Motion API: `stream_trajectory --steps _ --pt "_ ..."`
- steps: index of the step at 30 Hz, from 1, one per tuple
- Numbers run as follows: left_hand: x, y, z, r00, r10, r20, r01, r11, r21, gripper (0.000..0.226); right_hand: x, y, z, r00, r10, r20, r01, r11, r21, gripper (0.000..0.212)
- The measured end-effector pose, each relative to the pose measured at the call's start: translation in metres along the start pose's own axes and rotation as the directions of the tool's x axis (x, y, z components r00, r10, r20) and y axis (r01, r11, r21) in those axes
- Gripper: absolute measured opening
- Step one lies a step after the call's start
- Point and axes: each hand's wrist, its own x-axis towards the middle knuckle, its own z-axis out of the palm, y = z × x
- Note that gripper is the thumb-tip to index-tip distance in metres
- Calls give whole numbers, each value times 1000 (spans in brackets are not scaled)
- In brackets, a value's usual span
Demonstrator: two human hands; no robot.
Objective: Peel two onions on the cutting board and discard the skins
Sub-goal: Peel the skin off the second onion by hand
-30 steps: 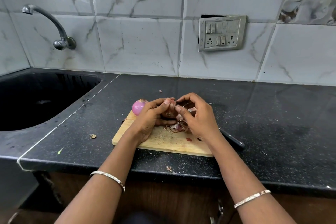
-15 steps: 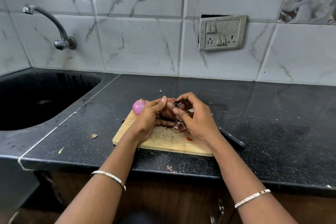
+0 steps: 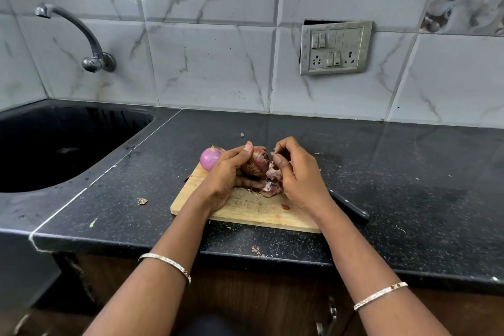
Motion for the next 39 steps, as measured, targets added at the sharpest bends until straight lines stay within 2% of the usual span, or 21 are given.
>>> stream_trajectory --steps 3,8,13,18,20,23,25,31,39 --pt "1 0 0 1000 -8 -19 8 1000 -13 50 0 1 -1 998 30 -52 -29 999 22 10" --pt "0 1 0 999 4 -43 -5 1000 -16 52 -1 -2 -2 998 53 -26 -51 997 66 27" --pt "1 1 0 999 21 -40 -19 999 49 60 0 -4 -2 998 60 -28 -55 986 160 25" --pt "0 0 -1 999 -2 -33 5 995 96 62 1 -2 -5 989 114 -92 -99 984 151 21" --pt "-2 1 0 1000 1 -23 1 997 76 59 0 -3 -5 989 130 -68 -117 979 169 20" --pt "-3 3 2 1000 22 -18 -22 1000 22 54 -2 -6 -3 994 109 29 -112 984 142 42" --pt "-4 3 3 1000 25 -8 -25 1000 19 49 -4 -6 -1 995 91 35 -94 992 88 50" --pt "-4 2 5 1000 12 26 -12 1000 -2 42 -2 -6 -1 990 136 33 -139 984 113 53" --pt "-2 1 4 1000 -2 2 2 999 -37 46 0 -3 -1 965 256 57 -262 929 263 58"
